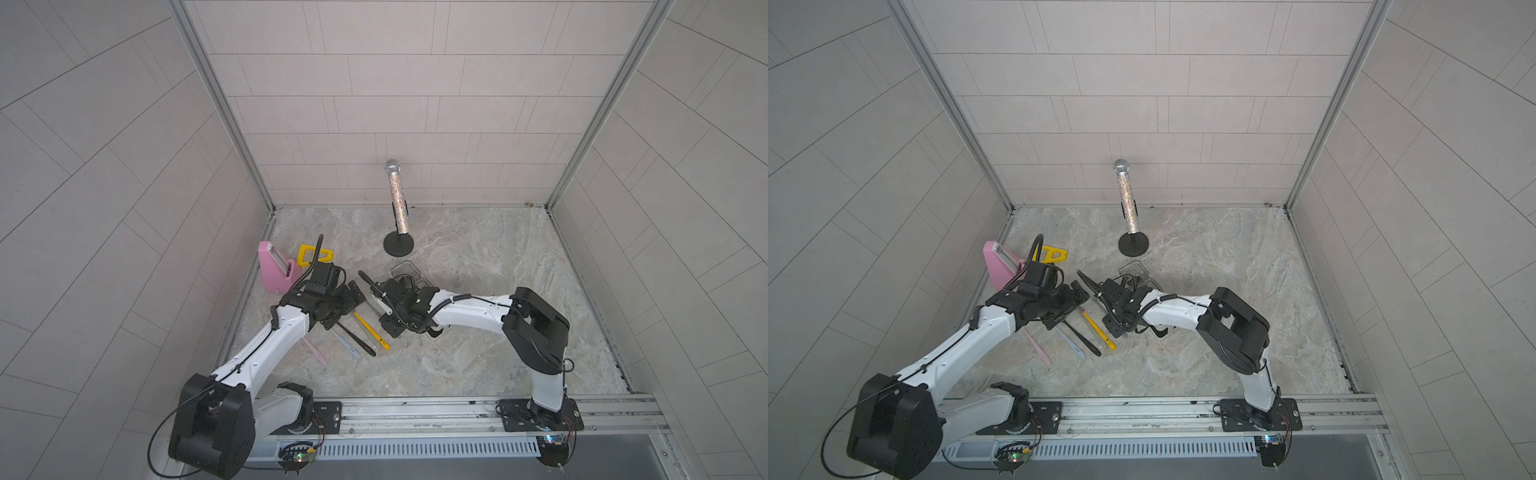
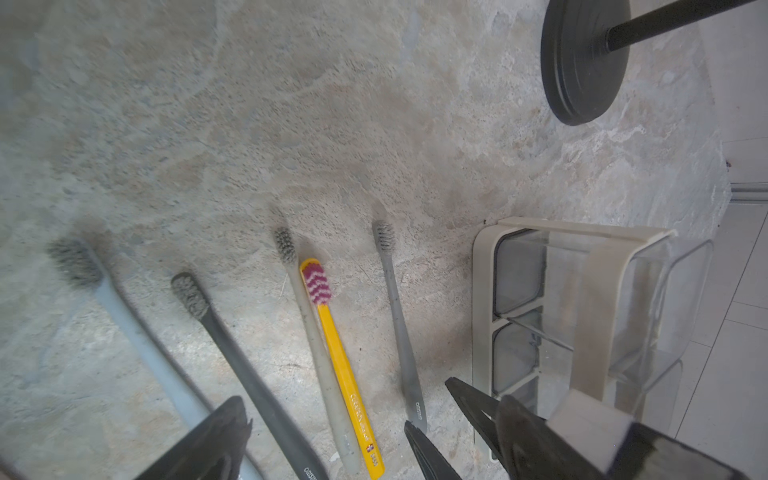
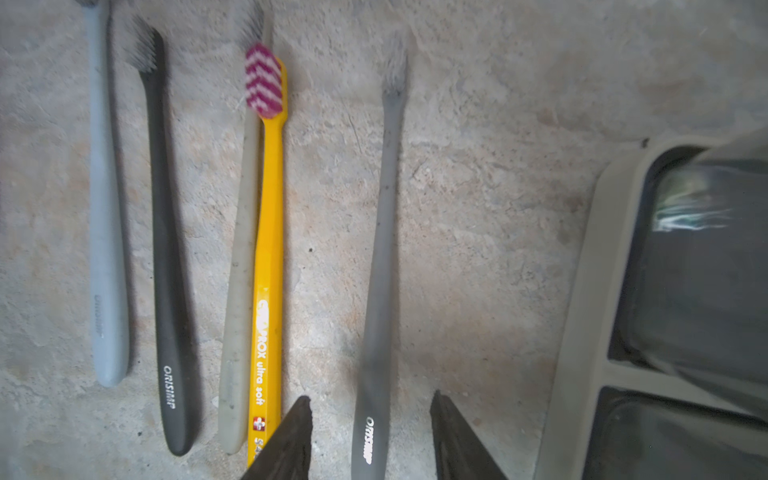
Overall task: Place the toothbrush into the toothbrush holder
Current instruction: Pick up the toothbrush from the center of the board.
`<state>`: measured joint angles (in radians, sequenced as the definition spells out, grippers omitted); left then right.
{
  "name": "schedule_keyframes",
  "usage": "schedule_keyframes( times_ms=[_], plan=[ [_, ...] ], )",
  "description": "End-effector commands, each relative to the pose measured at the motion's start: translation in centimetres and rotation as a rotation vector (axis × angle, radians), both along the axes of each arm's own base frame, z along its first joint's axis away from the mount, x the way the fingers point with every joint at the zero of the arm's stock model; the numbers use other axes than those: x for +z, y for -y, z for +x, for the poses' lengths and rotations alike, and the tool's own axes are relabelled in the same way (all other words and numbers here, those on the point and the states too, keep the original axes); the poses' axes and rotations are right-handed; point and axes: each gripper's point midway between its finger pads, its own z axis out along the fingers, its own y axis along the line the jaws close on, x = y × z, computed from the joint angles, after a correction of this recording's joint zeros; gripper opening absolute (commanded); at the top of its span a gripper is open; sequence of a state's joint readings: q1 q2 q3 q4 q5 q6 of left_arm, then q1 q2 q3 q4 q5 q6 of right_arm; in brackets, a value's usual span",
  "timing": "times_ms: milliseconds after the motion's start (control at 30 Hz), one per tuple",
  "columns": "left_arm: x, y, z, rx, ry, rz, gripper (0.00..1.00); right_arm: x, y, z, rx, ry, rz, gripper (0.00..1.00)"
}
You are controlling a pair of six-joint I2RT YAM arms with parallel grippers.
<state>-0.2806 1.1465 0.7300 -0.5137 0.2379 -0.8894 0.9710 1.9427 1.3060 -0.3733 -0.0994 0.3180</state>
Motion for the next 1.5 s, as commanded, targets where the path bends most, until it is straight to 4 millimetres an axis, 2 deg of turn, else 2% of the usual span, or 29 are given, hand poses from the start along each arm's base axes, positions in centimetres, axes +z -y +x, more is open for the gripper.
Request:
schedule_keyframes(
  times_ms=[0,67,133,267,433,733,867,1467],
  plan=[
    [1.2,-1.4,0.1,0.038,0.031,0.044,0.97,-2.1,0.5,0.0,0.015,-0.003,-0.088,0.49],
    [1.3,-1.8,0.0,0.051,0.039,0.054,0.97,-2.7,0.3,0.3,0.022,0.006,-0.11,0.49],
    [1.3,-2.3,-0.1,0.064,0.045,0.062,0.97,-3.2,0.0,0.6,0.028,0.012,-0.123,0.44],
    [1.3,-2.9,-0.3,0.071,0.04,0.062,0.97,-4.1,-0.1,1.0,0.033,0.01,-0.169,0.21],
    [1.0,-3.0,-0.3,0.072,0.033,0.063,0.97,-4.3,0.2,0.8,0.03,0.013,-0.168,0.06],
    [0.4,-0.4,0.7,0.006,-0.006,-0.047,0.97,-1.2,-2.0,1.0,0.006,-0.002,0.015,0.05],
    [0.4,-0.1,1.0,0.015,0.003,-0.061,0.97,0.2,-2.5,1.4,-0.015,-0.012,0.08,0.05],
    [-1.4,1.5,1.5,0.01,-0.01,-0.089,0.96,3.5,-2.5,1.2,-0.039,-0.021,0.205,0.05]
  ],
)
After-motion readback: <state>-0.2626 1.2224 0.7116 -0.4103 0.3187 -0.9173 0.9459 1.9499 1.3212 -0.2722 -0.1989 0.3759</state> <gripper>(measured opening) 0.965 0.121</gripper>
